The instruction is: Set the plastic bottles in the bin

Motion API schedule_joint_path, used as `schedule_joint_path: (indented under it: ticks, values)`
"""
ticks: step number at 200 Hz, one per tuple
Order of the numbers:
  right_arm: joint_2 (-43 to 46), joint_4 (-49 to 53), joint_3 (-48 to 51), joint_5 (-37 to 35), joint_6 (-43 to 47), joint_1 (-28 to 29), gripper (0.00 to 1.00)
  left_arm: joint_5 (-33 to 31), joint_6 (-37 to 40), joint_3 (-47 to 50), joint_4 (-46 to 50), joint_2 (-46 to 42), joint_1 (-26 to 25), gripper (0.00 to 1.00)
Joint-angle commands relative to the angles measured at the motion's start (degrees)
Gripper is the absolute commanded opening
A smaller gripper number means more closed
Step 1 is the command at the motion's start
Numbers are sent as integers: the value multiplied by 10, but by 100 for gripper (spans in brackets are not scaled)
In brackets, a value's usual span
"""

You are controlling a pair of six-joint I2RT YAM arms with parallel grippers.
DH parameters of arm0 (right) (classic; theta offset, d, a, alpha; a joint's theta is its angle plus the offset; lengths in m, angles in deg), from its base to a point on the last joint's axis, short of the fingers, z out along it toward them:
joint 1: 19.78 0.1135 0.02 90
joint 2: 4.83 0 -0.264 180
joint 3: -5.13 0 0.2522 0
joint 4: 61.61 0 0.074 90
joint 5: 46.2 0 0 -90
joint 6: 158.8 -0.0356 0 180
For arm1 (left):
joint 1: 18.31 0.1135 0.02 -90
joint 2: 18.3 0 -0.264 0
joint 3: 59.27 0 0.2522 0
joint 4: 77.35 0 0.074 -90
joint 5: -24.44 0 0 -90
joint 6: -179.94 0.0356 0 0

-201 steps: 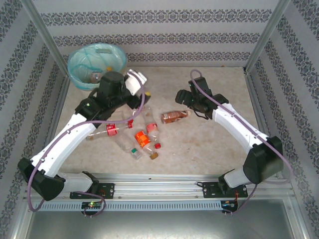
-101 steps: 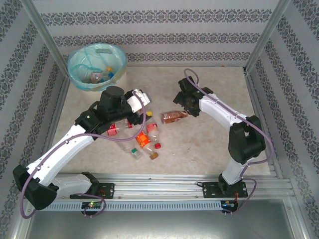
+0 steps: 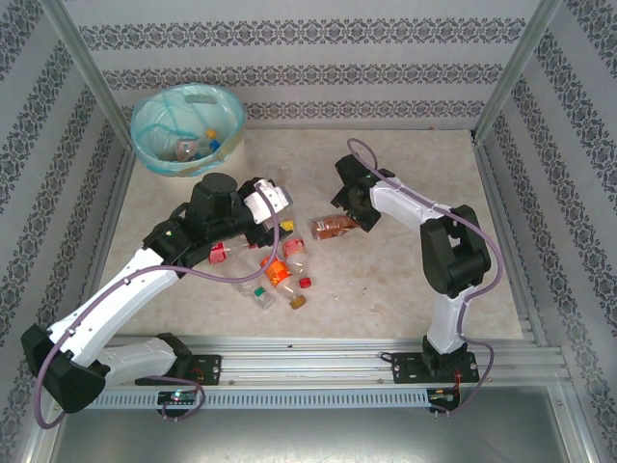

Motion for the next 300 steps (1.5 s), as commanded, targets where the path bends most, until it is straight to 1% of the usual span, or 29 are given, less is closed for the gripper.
schedule_joint_path:
  ticks: [1, 31, 56, 141, 187, 215, 249, 262, 282, 300]
  values:
    - [-8, -9, 3, 6, -13, 3, 77, 8, 11, 0, -17, -13, -10, 81]
    - [-9, -15, 22, 5, -23, -3, 75, 0, 15, 1, -16, -14, -11, 81]
    - [-8, -33, 47, 21, -36, -9, 73, -3, 15, 0, -14, -12, -11, 81]
    - [-19, -58, 70, 36, -45, -23, 63, -4, 15, -2, -11, -7, -13, 81]
    - [-24, -74, 83, 45, -50, -27, 63, -5, 17, 2, -12, -12, -14, 81]
    - [-28, -90, 95, 59, -61, -32, 61, -8, 19, 3, -13, -8, -14, 81]
    - [-38, -108, 108, 83, -75, -41, 60, -10, 20, 4, -13, -4, -14, 81]
    - [-41, -119, 113, 93, -78, -44, 57, -12, 21, 4, -12, 0, -14, 81]
    - [-42, -129, 121, 100, -85, -48, 56, -13, 21, 3, -12, 4, -14, 81]
    - [-41, -134, 125, 103, -85, -50, 53, -13, 21, 2, -11, 8, -14, 81]
